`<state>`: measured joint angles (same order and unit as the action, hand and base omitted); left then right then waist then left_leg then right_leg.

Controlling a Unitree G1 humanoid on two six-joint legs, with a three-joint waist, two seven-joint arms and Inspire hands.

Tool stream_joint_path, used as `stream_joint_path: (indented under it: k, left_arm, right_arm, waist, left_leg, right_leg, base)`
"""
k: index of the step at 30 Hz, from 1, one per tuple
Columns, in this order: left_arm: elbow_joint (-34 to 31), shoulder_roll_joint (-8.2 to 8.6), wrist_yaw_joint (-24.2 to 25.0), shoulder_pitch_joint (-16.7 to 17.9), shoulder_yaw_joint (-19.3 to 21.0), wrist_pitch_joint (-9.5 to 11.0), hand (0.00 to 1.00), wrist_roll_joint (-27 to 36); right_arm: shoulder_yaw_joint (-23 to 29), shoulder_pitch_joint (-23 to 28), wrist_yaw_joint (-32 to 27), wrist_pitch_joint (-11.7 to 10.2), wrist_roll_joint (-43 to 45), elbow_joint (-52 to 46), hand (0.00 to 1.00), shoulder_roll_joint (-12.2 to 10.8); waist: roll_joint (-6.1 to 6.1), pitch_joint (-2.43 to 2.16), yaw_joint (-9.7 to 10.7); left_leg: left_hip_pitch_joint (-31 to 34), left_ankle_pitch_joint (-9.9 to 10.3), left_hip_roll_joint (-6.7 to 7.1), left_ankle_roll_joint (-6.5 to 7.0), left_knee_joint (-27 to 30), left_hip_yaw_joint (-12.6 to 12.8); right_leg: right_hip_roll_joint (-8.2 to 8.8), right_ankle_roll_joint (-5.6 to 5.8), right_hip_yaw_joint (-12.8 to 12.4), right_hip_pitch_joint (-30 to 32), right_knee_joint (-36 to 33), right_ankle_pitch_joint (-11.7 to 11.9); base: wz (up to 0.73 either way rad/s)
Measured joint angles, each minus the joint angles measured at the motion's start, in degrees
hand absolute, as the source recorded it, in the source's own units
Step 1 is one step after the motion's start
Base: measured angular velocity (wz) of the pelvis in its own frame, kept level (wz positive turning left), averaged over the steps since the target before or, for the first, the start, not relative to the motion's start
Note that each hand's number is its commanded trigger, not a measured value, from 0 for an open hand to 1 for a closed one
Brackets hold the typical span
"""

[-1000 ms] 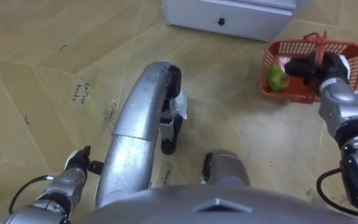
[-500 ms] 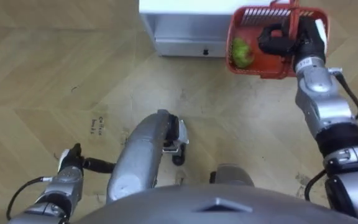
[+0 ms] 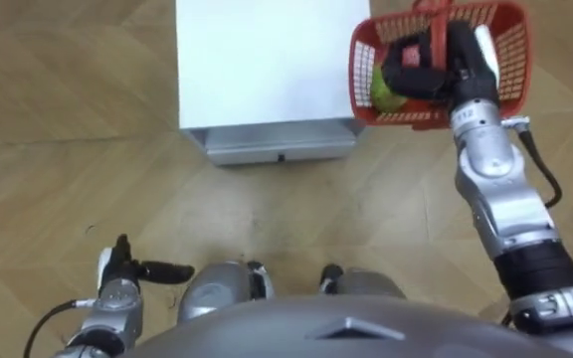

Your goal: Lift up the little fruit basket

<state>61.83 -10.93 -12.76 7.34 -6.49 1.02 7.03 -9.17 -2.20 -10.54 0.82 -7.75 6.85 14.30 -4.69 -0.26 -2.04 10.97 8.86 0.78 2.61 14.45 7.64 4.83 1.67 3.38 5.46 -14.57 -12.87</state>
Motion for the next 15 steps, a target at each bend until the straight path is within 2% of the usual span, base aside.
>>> stream_joint_path:
  k: [2,3,6,8,12,14,15]
  left_arm:
    - [-0.05,0.63,0.5,0.93,1.14,-1.22,0.0,-0.2]
    - [-0.11,0.93,0.67,1.09,2.14,-1.49,0.0,-0.27]
    - [-0.6,0.93,0.83,1.74,3.88,-1.95,0.0,-0.46]
    - [-1.18,0.97,0.99,1.79,4.73,-1.91,0.0,-0.54]
    - [-1.18,1.18,1.08,1.76,5.2,-1.92,0.0,-3.15]
    - [-1.08,1.27,1.1,1.53,5.24,-1.91,0.0,-4.29]
    - [-1.07,1.38,1.13,1.29,5.21,-1.9,0.0,-4.59]
  right_arm:
    - [0.85,-0.05,1.05,0.0,-0.21,-2.74,1.0,-0.28]
    - [1.62,-0.08,1.19,-0.01,-0.58,-4.07,1.0,-0.5]
    - [1.82,-0.05,1.3,-0.01,-0.7,-5.8,1.0,-0.57]
    - [2.01,-0.05,1.52,0.02,-0.75,-5.8,1.0,-0.57]
    - [2.05,-0.06,2.04,0.02,-0.93,-5.9,1.0,-0.64]
    - [2.1,-0.2,2.2,0.0,-1.5,-6.02,1.0,-0.61]
    - [2.13,-0.21,2.46,-0.01,-2.15,-5.98,1.0,-0.6]
  waist:
    - [-0.26,0.12,-1.12]
    - [0.03,0.32,-1.64]
    - [0.4,0.53,-1.35]
    - [0.38,0.54,-1.47]
    - [0.64,0.76,-1.94]
    - [0.33,0.68,-1.99]
    - [0.5,0.78,-2.11]
  left_leg:
    - [-2.52,-0.05,0.12,-0.01,-1.12,-0.94]
    - [-3.17,-0.04,0.08,-0.02,-1.22,-2.82]
    - [-4.83,-0.03,0.13,-0.07,-2.2,-3.84]
    - [-5.87,-0.26,-0.05,-0.42,-3.18,-4.11]
    - [-8.8,-0.74,-0.99,-1.12,-5.01,-7.37]
    - [-9.28,-0.74,-0.86,-1.14,-5.11,-7.81]
    - [-9.75,-0.83,-1.1,-1.26,-5.47,-8.3]
  right_leg:
    - [-0.59,0.34,1.65,-2.69,3.06,0.83]
    - [-0.89,0.03,2.78,-3.53,3.86,1.56]
    - [-1.07,-0.06,4.31,-5.94,4.92,1.95]
    - [-1.35,-0.06,4.69,-6.61,4.83,1.94]
    - [-2.06,0.01,5.21,-6.37,1.17,1.67]
    - [-2.04,-0.03,5.45,-7.62,1.69,1.71]
    - [-2.32,-0.06,6.24,-7.37,0.33,1.66]
  base:
    - [-0.06]
    - [-0.12]
    - [0.07]
    - [0.06]
    - [0.0]
    - [0.08]
    - [0.09]
